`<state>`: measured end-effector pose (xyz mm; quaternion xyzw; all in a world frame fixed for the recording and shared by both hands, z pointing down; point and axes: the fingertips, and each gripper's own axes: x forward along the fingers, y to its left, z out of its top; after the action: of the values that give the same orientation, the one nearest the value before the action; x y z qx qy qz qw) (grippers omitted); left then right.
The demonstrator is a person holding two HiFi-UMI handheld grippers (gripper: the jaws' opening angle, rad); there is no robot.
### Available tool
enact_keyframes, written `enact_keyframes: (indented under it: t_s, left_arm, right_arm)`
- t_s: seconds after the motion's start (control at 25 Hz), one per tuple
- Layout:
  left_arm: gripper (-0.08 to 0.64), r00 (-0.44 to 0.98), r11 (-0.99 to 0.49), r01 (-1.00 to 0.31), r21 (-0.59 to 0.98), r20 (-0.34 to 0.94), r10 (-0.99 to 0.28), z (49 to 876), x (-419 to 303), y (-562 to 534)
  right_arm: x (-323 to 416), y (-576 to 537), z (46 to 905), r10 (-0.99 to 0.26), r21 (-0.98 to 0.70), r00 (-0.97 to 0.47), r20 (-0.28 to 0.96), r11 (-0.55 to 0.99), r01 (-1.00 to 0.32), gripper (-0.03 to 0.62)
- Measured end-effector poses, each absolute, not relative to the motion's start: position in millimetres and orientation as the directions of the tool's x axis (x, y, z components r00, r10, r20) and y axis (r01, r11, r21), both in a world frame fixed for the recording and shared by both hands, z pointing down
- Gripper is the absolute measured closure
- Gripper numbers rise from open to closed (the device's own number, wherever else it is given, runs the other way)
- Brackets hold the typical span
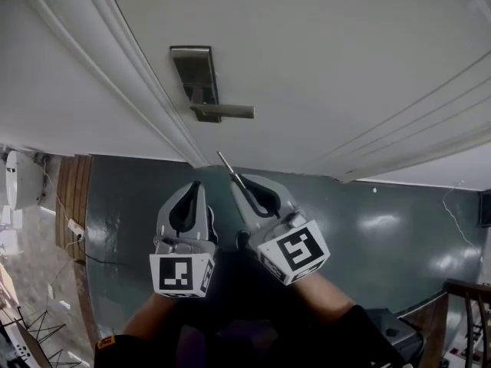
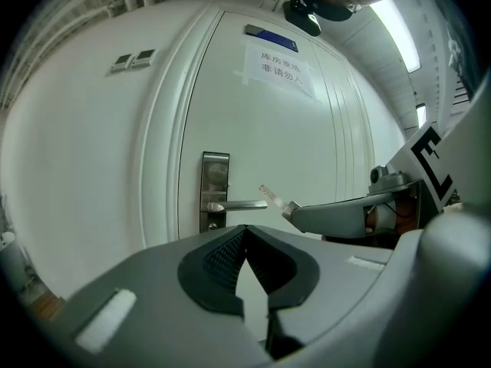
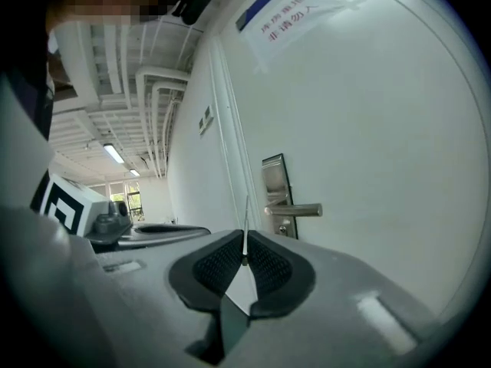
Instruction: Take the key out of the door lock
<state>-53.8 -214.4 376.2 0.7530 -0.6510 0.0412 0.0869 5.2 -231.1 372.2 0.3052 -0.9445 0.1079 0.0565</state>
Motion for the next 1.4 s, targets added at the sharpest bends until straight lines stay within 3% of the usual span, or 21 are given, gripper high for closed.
enact_keyframes:
  t_s: [0.36,0.88,1.4]
  left_arm:
    - [0.541,0.050,-0.046,-0.998,0.032,0.152,-0.987,361.3,-37.8,-173.2]
    - [0.541,0.011,-0.011,-1.000,-0.002,0.086,-0.996,345.5,-49.8,-129.1]
    - [0.541,-0.011,0.013,-0.999,0.037,0.053,-0.999,346.4,-90.1,6.9]
  right_arm:
    - [20.7,-207.3,356.0,-0.604,0.034,-0.790,0.102,0.796,-0.604,0.577]
    - [11.7,-160.2,342.8,-0.646,0.053,-0.762,0.044,0.763,-0.644,0.577]
    - [-24.7,-26.8,334.7,-0.644,0.098,-0.764,0.045,0.763,-0.638,0.577]
